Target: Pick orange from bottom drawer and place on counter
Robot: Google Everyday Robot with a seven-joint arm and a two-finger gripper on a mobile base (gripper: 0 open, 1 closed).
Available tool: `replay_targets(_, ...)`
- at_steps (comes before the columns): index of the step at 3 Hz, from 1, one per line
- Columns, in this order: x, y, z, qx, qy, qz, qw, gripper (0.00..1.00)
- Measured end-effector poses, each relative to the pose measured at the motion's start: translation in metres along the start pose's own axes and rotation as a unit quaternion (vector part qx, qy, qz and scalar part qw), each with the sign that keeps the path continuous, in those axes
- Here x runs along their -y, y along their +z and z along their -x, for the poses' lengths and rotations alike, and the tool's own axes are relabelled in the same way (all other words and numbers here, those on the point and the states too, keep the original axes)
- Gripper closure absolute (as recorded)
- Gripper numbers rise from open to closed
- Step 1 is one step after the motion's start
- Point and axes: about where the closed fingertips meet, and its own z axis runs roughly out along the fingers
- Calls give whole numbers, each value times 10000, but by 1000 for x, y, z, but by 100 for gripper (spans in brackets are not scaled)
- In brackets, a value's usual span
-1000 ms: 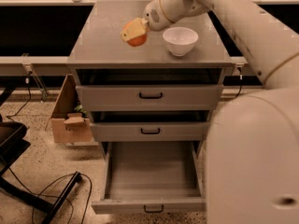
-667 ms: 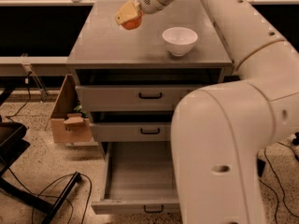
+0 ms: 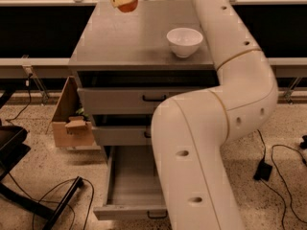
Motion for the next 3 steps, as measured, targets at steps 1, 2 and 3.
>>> replay_targets(1, 11, 23, -3, 92, -29, -149, 9998, 100)
replay_targets(2, 36, 60, -36, -106, 145, -442, 9989, 100)
replay_targets(3, 39, 83, -60, -361, 256, -476, 9979, 100)
